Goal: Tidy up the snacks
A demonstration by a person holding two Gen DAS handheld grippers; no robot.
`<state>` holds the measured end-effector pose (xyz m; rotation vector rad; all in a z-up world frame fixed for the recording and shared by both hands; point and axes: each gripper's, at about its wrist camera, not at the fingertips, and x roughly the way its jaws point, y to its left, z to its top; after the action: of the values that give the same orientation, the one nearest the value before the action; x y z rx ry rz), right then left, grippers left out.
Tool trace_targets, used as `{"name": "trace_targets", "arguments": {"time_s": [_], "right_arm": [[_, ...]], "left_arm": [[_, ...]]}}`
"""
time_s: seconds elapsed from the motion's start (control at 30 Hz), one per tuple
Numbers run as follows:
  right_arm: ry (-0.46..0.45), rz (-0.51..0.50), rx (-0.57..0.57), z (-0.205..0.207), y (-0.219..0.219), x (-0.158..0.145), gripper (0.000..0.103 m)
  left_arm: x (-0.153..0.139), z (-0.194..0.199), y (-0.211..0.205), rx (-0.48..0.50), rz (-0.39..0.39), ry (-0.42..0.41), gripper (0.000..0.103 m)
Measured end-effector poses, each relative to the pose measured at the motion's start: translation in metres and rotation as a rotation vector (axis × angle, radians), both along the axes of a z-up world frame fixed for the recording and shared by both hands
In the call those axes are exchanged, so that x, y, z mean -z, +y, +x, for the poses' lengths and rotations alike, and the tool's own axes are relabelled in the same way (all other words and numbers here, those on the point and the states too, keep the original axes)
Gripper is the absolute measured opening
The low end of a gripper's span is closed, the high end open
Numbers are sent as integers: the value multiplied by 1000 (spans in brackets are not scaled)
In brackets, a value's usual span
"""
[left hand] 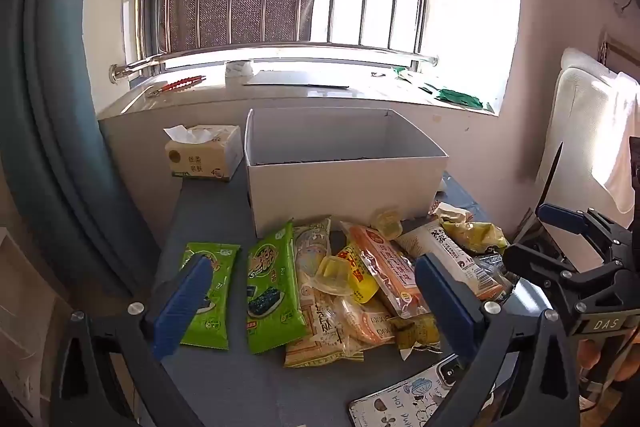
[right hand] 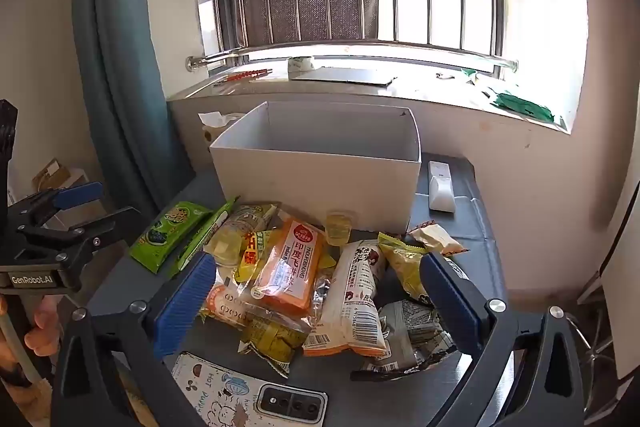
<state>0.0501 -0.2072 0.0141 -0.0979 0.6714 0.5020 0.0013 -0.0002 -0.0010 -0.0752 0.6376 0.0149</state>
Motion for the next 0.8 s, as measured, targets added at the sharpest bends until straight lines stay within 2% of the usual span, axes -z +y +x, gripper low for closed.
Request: {"name": "trace_targets", "arguments": {"time_s": [0.23,0.33,0.8], "right_arm": [[15,22,3,0,-2,1,103],[18,-4,-5,-4,4,4,103],[29,11,8,-3,-7,3,103]], "left_arm": [[-5,2,5,7,-43,-2,103],[-1,-1,-1,6,-26,-3,103],[-3,-4,-3,5,-32,2,103]]}}
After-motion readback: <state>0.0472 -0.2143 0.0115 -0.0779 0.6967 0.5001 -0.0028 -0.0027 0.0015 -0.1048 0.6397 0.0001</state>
